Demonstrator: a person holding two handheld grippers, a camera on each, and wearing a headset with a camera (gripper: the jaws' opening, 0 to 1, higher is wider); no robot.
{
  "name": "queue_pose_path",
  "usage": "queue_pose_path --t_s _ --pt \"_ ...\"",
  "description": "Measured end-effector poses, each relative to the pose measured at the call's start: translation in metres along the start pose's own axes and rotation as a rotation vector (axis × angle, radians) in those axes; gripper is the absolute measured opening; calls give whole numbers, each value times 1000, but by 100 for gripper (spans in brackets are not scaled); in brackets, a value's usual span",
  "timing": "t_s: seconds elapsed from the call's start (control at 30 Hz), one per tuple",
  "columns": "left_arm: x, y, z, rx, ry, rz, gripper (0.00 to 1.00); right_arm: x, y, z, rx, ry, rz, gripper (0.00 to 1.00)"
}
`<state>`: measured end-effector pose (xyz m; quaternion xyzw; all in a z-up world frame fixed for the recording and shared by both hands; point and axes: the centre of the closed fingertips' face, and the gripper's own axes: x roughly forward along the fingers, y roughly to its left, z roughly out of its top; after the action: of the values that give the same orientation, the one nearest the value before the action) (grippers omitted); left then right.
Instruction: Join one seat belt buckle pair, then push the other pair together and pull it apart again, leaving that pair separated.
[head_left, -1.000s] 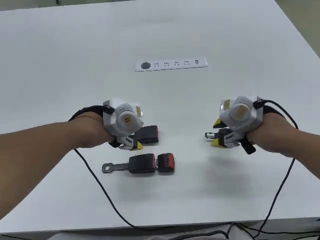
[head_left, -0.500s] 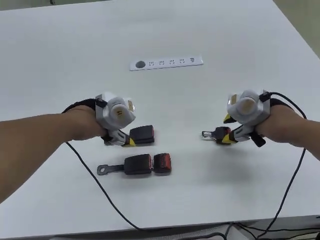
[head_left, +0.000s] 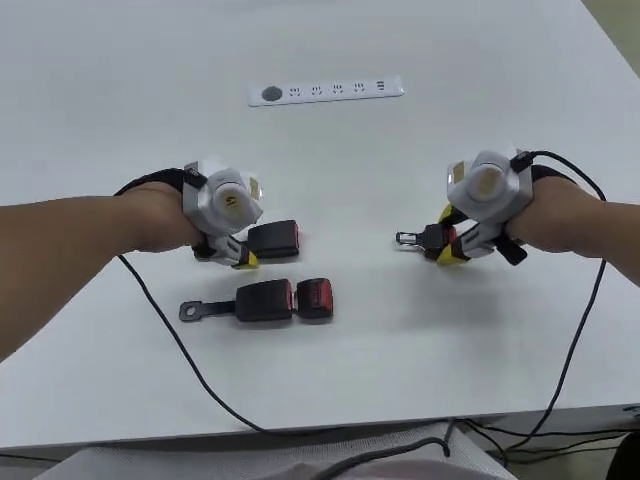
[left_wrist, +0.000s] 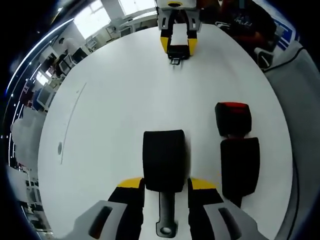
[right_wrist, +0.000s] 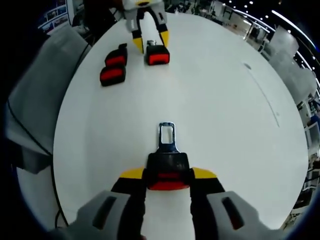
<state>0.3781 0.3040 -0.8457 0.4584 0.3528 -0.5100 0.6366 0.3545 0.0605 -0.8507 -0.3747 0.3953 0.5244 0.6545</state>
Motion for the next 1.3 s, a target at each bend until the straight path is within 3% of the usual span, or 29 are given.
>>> queue_pose_path --t_s 0.1,0.17,0.33,0.5,0.8,1.1,1.3 --pt "4 -3 1 -18 -12 -17 32 2 0 0 -7 15 3 35" --pt "4 -3 2 13 -16 -20 32 3 0 0 -31 29 15 35" --pt "5 -3 1 20 -11 -24 31 5 -2 0 -49 46 41 35" --pt "5 -4 1 36 -4 -27 31 9 -1 11 -76 54 32 35" --pt "5 -4 0 33 9 -22 30 31 -2 59 -83 23 33 35" --pt "3 -5 0 25 13 -29 30 56 6 116 -143 -21 37 35" --pt "3 -6 0 20 12 -34 30 67 4 131 -150 -22 44 35"
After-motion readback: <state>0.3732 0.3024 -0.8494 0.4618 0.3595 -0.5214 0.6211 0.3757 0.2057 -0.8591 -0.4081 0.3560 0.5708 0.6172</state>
